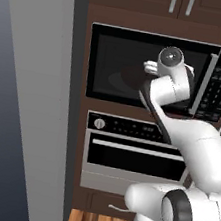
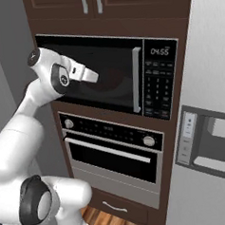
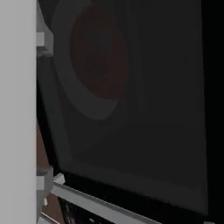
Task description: Place the bowl containing the bell pepper and onion in the microwave. Close the microwave door and press the start button to microwave the meal.
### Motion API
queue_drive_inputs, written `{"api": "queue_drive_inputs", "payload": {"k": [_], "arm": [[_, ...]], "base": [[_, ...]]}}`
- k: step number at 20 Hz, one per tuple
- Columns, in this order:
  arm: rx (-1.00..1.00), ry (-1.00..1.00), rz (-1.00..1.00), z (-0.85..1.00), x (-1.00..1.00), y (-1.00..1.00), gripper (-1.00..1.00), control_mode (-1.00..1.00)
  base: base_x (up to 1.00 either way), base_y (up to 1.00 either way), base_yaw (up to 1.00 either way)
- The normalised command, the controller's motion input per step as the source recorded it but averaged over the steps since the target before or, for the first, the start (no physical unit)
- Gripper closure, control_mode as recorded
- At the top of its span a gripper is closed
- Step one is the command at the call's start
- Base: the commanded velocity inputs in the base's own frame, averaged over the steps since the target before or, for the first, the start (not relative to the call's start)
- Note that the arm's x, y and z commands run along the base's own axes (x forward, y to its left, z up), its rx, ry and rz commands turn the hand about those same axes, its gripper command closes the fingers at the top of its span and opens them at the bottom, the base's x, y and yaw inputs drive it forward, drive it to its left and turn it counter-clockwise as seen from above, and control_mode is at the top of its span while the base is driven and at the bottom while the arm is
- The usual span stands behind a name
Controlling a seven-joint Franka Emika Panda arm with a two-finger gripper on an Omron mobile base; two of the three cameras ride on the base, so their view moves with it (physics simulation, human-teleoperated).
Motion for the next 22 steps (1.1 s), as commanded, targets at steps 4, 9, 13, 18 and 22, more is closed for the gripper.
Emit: {"api": "queue_drive_inputs", "payload": {"k": [4,9,13,18,22], "arm": [[0.16,-0.24,0.02,-0.04,-1.0,-0.06,-1.0,-1.0],[0.19,-0.03,0.02,0.02,-1.0,-0.74,-1.0,-1.0],[0.11,0.0,0.0,0.0,-0.96,-0.7,-1.0,-1.0],[0.05,0.0,0.0,0.0,-0.96,-0.42,1.0,-1.0],[0.2,0.0,0.0,0.0,-0.52,-0.38,1.0,-1.0]], "base": [[0.0,0.0,0.0],[0.0,0.0,0.0],[0.0,0.0,0.0],[0.0,0.0,0.0],[0.0,0.0,0.0]]}}
